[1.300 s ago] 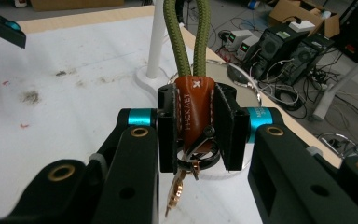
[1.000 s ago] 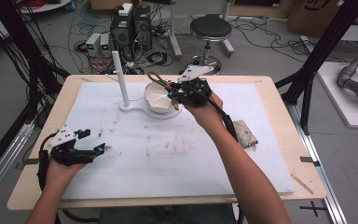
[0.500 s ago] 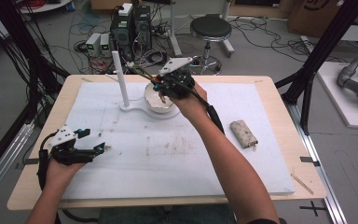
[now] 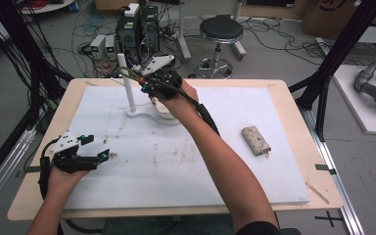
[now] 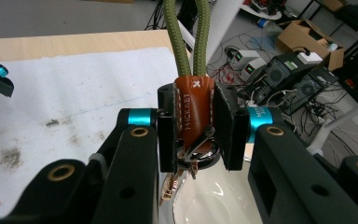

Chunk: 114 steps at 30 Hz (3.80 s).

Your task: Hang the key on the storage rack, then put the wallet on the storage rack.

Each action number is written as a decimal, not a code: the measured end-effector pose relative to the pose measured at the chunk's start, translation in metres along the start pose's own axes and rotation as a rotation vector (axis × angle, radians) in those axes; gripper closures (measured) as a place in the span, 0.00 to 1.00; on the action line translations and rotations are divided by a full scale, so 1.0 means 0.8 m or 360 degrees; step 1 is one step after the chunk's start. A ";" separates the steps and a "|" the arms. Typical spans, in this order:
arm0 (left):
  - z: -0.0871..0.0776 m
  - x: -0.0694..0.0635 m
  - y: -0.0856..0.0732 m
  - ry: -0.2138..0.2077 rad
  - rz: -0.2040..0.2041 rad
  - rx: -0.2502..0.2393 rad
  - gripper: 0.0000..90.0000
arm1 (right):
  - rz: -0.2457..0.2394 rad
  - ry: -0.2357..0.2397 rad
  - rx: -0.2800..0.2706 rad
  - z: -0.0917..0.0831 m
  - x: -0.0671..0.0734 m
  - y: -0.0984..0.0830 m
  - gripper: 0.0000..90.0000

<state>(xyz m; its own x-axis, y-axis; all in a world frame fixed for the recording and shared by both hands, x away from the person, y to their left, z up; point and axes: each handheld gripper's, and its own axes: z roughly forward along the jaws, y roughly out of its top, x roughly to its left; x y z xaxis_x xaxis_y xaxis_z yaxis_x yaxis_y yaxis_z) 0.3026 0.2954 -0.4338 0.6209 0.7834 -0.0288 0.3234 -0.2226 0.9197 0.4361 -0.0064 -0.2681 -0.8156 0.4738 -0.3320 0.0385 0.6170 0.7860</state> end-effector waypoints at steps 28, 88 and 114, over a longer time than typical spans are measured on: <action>-0.003 0.003 -0.003 0.0008 -0.0013 0.0006 0.17 | -0.0065 -0.0142 0.0184 0.048 0.007 -0.004 0.60; 0.013 -0.005 0.007 -0.0066 0.0018 -0.0046 0.17 | 0.0666 -0.0338 -0.0075 -0.232 -0.002 -0.325 0.25; 0.010 -0.006 0.008 -0.0059 0.0014 -0.0063 0.17 | 0.0638 -0.0412 -0.0076 -0.243 -0.003 -0.338 0.22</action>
<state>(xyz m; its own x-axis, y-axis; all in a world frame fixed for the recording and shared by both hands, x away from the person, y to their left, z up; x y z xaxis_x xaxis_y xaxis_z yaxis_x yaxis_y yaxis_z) 0.3076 0.2856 -0.4312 0.6499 0.7592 -0.0348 0.2899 -0.2054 0.9348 0.3155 -0.2970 -0.3784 -0.5713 0.8130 -0.1121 0.2890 0.3272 0.8997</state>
